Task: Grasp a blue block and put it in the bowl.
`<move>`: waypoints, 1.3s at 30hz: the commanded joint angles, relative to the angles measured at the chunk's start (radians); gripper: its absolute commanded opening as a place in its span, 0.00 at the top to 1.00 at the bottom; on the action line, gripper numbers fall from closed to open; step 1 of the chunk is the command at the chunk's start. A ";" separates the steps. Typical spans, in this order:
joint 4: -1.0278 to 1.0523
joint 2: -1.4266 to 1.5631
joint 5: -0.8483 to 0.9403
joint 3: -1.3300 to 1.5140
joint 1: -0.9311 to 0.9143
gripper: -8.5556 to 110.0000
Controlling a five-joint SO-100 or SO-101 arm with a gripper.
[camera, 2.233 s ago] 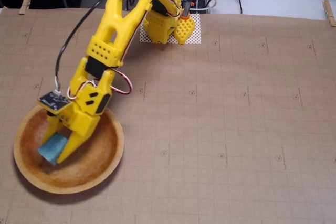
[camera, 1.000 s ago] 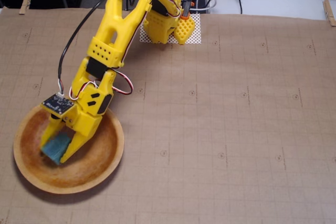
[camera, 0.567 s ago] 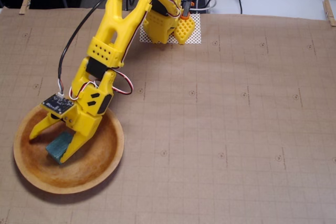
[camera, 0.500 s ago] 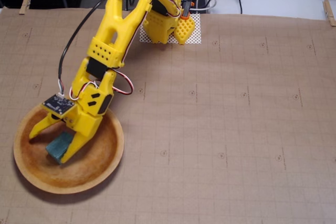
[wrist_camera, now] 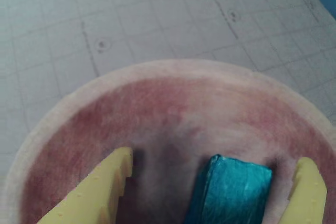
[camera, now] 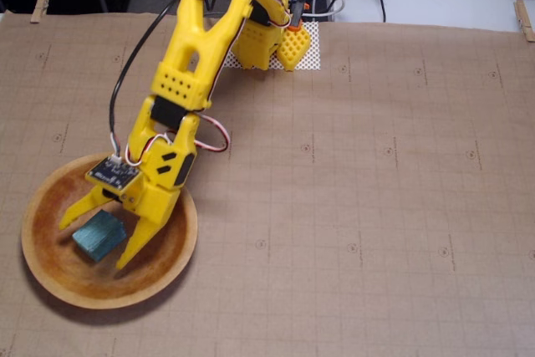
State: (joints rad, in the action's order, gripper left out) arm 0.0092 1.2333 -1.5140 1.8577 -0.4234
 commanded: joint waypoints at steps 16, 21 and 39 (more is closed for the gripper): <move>0.318 0.736 -0.083 0.183 0.129 0.61; 0.405 0.954 -0.083 0.296 0.161 0.61; 0.726 1.663 -0.071 0.649 0.397 0.79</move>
State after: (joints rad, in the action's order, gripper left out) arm 0.7010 2.7918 -1.5907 2.5081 -0.0491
